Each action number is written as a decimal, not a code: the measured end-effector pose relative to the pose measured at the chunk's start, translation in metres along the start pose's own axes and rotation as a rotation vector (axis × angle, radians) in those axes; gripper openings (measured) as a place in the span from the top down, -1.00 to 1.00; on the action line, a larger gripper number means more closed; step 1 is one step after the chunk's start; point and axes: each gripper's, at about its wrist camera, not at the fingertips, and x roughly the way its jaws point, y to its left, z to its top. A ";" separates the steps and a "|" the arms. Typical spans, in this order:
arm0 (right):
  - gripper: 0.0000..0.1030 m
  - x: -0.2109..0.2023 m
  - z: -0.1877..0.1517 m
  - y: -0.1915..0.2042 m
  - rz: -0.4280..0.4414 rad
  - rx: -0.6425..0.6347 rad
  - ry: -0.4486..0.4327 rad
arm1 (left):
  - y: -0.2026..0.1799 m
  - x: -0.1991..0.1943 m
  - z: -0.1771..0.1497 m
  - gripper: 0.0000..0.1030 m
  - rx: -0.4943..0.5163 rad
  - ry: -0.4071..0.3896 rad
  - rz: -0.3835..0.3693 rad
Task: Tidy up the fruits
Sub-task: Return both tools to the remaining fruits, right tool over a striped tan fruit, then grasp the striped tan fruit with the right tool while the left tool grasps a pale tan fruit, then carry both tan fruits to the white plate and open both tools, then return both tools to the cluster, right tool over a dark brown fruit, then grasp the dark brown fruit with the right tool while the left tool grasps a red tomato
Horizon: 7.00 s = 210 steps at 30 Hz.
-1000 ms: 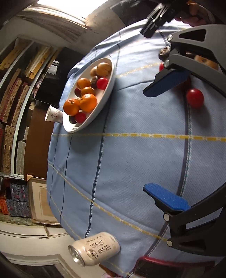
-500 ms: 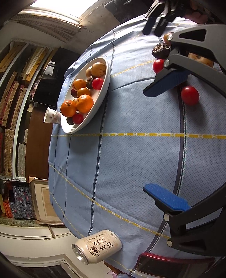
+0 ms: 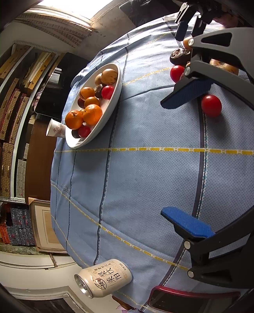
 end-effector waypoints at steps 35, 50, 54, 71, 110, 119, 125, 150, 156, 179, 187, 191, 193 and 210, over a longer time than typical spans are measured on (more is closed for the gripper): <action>0.22 0.004 -0.004 -0.026 -0.041 0.134 0.015 | -0.104 -0.048 -0.072 -0.08 0.371 0.067 -0.264; 0.22 0.004 -0.005 -0.026 -0.047 0.134 0.013 | -0.104 -0.029 -0.069 -0.04 0.339 0.152 -0.273; 0.21 0.004 -0.005 -0.026 -0.049 0.133 0.013 | -0.105 -0.024 -0.068 0.06 0.333 0.169 -0.267; 0.22 -0.004 0.002 -0.024 -0.070 0.124 0.005 | -0.094 -0.041 -0.049 0.13 0.361 0.123 -0.286; -0.13 0.011 0.123 -0.062 -0.197 0.159 -0.267 | -0.051 -0.006 0.091 -0.85 0.141 -0.120 -0.182; -0.23 -0.004 0.038 -0.044 -0.173 0.230 -0.207 | -0.003 -0.012 0.005 -0.88 0.075 -0.037 -0.059; -0.24 -0.002 0.008 -0.017 -0.179 0.158 -0.141 | -0.003 -0.028 -0.019 -0.88 0.125 -0.069 -0.031; -0.25 0.005 -0.006 0.036 -0.033 -0.036 -0.032 | 0.005 -0.020 -0.015 -0.90 0.074 -0.033 -0.009; -0.24 0.006 -0.011 0.048 -0.062 -0.062 -0.009 | 0.005 -0.020 -0.015 -0.90 0.075 -0.030 -0.006; 0.01 0.033 -0.011 0.058 -0.148 -0.059 0.103 | 0.004 -0.023 -0.017 -0.90 0.088 -0.041 0.019; 0.20 0.027 -0.010 0.047 -0.104 0.002 0.077 | 0.000 -0.024 -0.021 -0.90 0.130 -0.022 -0.016; 0.20 0.018 -0.010 0.034 -0.068 0.080 0.029 | -0.017 -0.030 -0.028 -0.89 0.237 -0.031 -0.083; 0.20 0.016 -0.010 0.031 -0.065 0.099 0.017 | -0.025 -0.032 -0.033 -0.89 0.277 -0.032 -0.115; 0.19 0.018 -0.012 0.023 -0.043 0.140 0.033 | -0.061 -0.014 -0.053 0.17 0.442 0.083 -0.188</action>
